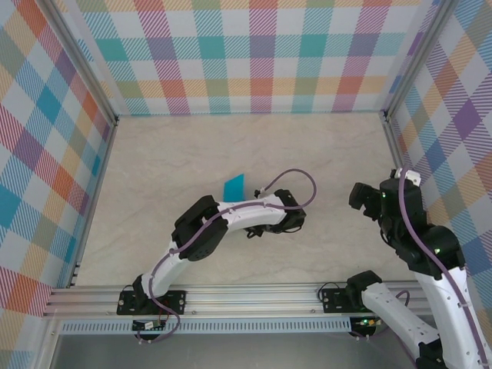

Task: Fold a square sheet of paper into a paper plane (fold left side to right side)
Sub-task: Turn over the paper at the center of the table.

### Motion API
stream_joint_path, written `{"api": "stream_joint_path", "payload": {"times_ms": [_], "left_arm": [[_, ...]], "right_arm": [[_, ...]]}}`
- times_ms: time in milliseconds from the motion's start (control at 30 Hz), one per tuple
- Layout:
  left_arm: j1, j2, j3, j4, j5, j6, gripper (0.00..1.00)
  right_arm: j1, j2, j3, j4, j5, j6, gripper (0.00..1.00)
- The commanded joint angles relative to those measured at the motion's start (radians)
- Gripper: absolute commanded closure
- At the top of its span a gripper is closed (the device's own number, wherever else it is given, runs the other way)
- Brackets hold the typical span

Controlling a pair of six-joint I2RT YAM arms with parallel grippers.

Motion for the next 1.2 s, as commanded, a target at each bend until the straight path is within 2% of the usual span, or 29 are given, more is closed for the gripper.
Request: {"api": "stream_joint_path", "payload": {"times_ms": [0,133,233,367,500,600,700,833,933,1000,1067,1167], "left_arm": [[-0.013,0.067,0.041,0.017,0.099,0.035,1.0],[-0.012,0.11,0.079,0.027,0.131,0.061,1.0],[-0.011,0.101,0.129,0.029,0.137,0.094,0.86],[-0.003,0.043,0.185,0.069,0.175,0.143,0.62],[0.008,-0.036,0.176,0.147,0.28,0.192,0.49],[0.024,-0.128,0.122,0.218,0.35,0.213,0.44],[0.06,-0.271,0.006,0.331,0.418,0.222,0.4],[0.143,-0.522,-0.201,0.492,0.502,0.229,0.3],[0.263,-0.712,-0.409,0.649,0.617,0.203,0.24],[0.362,-0.819,-0.558,0.763,0.723,0.177,0.22],[0.455,-0.906,-0.688,0.869,0.801,0.148,0.19],[0.578,-0.97,-0.87,1.038,0.949,0.107,0.19]], "right_arm": [[-0.005,-0.002,0.01,-0.027,0.019,-0.021,0.0],[-0.005,0.003,-0.007,-0.019,0.0,-0.026,0.0],[-0.005,0.02,-0.009,-0.023,-0.005,-0.035,0.0],[-0.005,0.044,0.018,-0.047,0.0,-0.052,0.0],[-0.005,0.048,0.034,-0.055,-0.001,-0.075,0.0],[-0.005,0.054,0.028,-0.038,-0.039,-0.094,0.0],[-0.005,0.071,0.001,0.025,-0.18,-0.125,0.0],[-0.004,0.145,-0.056,0.149,-0.457,-0.133,0.0],[0.002,0.235,-0.114,0.284,-0.689,-0.093,0.0],[0.02,0.297,-0.154,0.395,-0.799,-0.054,0.0],[0.052,0.358,-0.187,0.489,-0.853,-0.016,0.01],[0.114,0.436,-0.205,0.564,-0.847,0.005,0.02]]}}
